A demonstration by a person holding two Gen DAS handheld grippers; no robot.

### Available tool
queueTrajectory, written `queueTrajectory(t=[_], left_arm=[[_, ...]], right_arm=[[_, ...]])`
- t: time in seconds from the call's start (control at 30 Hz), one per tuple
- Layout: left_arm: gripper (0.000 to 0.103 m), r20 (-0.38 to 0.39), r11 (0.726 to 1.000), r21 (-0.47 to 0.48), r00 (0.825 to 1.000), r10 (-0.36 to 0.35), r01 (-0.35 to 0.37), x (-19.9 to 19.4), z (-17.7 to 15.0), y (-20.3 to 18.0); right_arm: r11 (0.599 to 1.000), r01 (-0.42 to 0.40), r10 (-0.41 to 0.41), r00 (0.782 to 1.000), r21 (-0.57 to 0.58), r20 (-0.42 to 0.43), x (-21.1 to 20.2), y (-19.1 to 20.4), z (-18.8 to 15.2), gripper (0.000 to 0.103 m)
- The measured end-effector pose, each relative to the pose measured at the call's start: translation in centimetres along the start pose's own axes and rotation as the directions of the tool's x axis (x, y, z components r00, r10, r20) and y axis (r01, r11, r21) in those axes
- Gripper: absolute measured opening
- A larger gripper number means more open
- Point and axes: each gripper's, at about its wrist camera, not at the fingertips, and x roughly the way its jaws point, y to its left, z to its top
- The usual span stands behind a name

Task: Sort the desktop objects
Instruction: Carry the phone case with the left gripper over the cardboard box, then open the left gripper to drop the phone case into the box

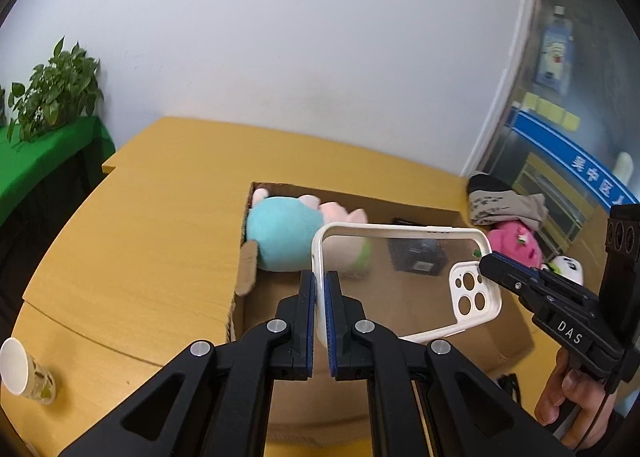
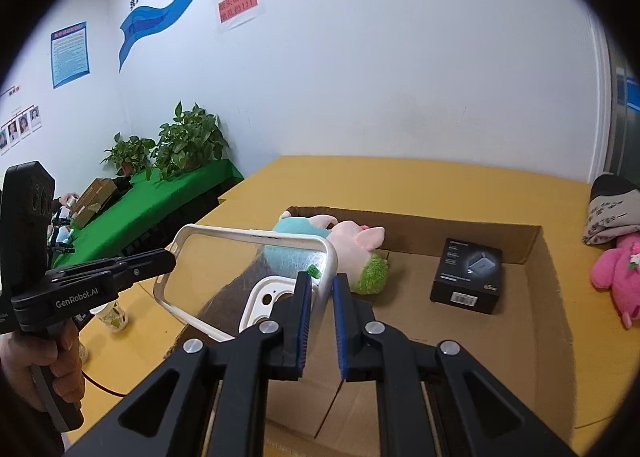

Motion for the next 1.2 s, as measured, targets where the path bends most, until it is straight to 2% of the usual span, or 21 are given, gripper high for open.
queueTrajectory(t=[0.17,0.27,0.37,0.43,0.53,0.63,0.73,0.83,0.97,1.07,1.1,1.13,1.17,1.2], left_arm=[[0.003,-0.066,0.999,-0.011,0.997,0.042,-0.042,4.7,0.4,1.3],[0.003,-0.135,0.996,0.012,0.987,0.085,-0.085,7.7,0.3,1.3],[0.003,-0.221,0.991,0.042,0.966,0.136,-0.13,10.8,0.0,1.3],[0.002,-0.284,0.982,0.069,0.94,0.187,-0.174,12.9,-0.4,1.2],[0.002,-0.348,0.97,0.132,0.906,0.24,-0.206,15.1,-1.2,0.3],[0.002,-0.403,0.965,0.151,0.878,0.259,-0.215,16.8,-2.0,0.3],[0.002,-0.432,0.962,0.152,0.86,0.272,-0.228,17.5,-2.5,0.5],[0.002,-0.441,0.953,0.175,0.846,0.3,-0.247,18.0,-2.6,0.1],[0.003,-0.454,0.947,0.183,0.832,0.32,-0.265,18.5,-3.0,-0.1],[0.003,-0.451,0.948,0.188,0.835,0.316,-0.258,18.1,-3.3,-0.6],[0.004,-0.449,0.953,0.175,0.841,0.301,-0.248,17.8,-3.3,-0.6],[0.006,-0.445,0.957,0.163,0.848,0.288,-0.24,17.4,-3.1,-0.8],[0.014,-0.436,0.963,0.148,0.859,0.269,-0.227,16.7,-3.0,-1.0],[0.035,-0.424,0.968,0.133,0.871,0.25,-0.213,16.1,-2.8,-1.1]], right_arm=[[1.0,0.021,-0.021,0.996,-0.008,-0.081,5.4,-0.8,0.2,0.01],[1.0,0.02,-0.018,0.99,0.012,-0.139,8.7,-1.9,-0.3,0.01],[0.998,0.003,0.008,0.978,0.055,-0.207,11.4,-3.1,-1.4,0.01],[0.998,0.003,0.013,0.965,0.06,-0.261,13.1,-3.4,-2.2,0.01],[0.996,0.009,0.024,0.935,0.091,-0.353,14.9,-4.0,-2.9,0.011],[0.995,0.026,0.019,0.891,0.094,-0.454,16.5,-4.6,-3.6,0.011],[0.989,0.016,0.066,0.839,0.145,-0.54,18.2,-5.2,-4.8,0.012],[0.994,0.021,0.047,0.797,0.106,-0.602,19.2,-4.5,-5.3,0.014],[0.998,0.036,0.002,0.779,0.047,-0.627,19.9,-3.6,-5.0,0.015],[0.998,0.043,-0.001,0.774,0.051,-0.633,19.9,-3.5,-5.1,0.017],[0.998,0.039,0.004,0.773,0.054,-0.635,19.8,-3.4,-5.3,0.029],[0.998,0.025,0.018,0.772,0.059,-0.636,19.6,-3.2,-5.5,0.036],[0.998,0.012,0.027,0.773,0.058,-0.634,19.3,-2.9,-5.6,0.054],[0.999,0.005,0.025,0.778,0.046,-0.628,18.9,-2.6,-5.6,0.064]])
